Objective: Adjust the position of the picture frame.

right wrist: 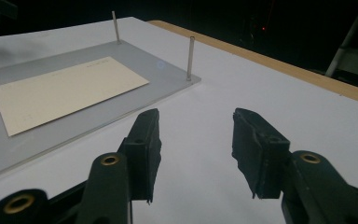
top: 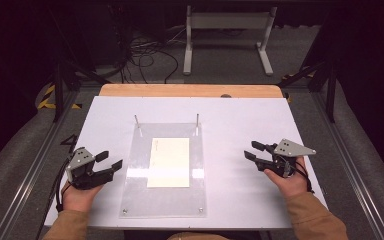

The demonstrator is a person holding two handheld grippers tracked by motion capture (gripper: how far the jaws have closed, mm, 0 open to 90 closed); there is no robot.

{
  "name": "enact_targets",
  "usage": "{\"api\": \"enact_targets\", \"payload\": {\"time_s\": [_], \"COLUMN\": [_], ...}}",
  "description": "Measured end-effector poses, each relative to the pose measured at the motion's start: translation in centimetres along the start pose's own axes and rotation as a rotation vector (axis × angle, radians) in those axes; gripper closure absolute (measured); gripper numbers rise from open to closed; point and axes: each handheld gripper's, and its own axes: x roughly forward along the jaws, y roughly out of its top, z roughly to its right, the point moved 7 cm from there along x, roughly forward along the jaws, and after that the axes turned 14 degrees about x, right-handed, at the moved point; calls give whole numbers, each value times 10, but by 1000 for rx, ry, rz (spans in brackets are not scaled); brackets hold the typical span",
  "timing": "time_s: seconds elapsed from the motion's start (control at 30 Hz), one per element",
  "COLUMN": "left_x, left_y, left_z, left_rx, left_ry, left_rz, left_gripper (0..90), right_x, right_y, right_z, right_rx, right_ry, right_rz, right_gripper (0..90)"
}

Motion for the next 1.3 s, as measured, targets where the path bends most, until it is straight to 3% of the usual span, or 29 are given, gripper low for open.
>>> {"api": "enact_targets", "payload": {"time_s": [0.13,0.27,0.37,0.5,0.57,0.6,0.7,0.83,0.87,0.9,1.17,1.3], "left_x": [0,4,6,9,11,12,13,17,17,18,24,25], "left_y": [3,0,-2,-7,-10,-11,-16,-22,-25,-27,-32,-32], "left_z": [1,2,4,9,13,14,19,21,19,21,26,26], "left_rx": [-7,-11,-2,-21,-31,-9,11,-4,13,-9,-17,-32], "left_ry": [1,-8,-31,-91,-139,-161,-187,-211,-209,-221,-263,-270], "left_rz": [-22,-109,-154,-203,-237,-253,-305,-357,-372,-384,-411,-402], "left_gripper": [418,582,752,893,894,895,895,894,894,894,895,896], "right_x": [-1,-2,-2,-3,-4,-4,-5,-5,-4,-4,-4,-5], "right_y": [1,2,1,1,2,2,2,2,2,2,2,2], "right_z": [-1,-2,-1,-2,-1,-1,-1,0,0,-1,-2,-2], "right_rx": [-13,-5,-6,-7,-10,-9,-5,0,0,-1,9,11], "right_ry": [2,10,7,3,-4,-2,-3,-3,-2,-2,3,4], "right_rz": [11,14,11,8,9,12,9,11,10,10,7,6], "right_gripper": [503,502,502,503,503,504,506,505,506,505,506,507]}}
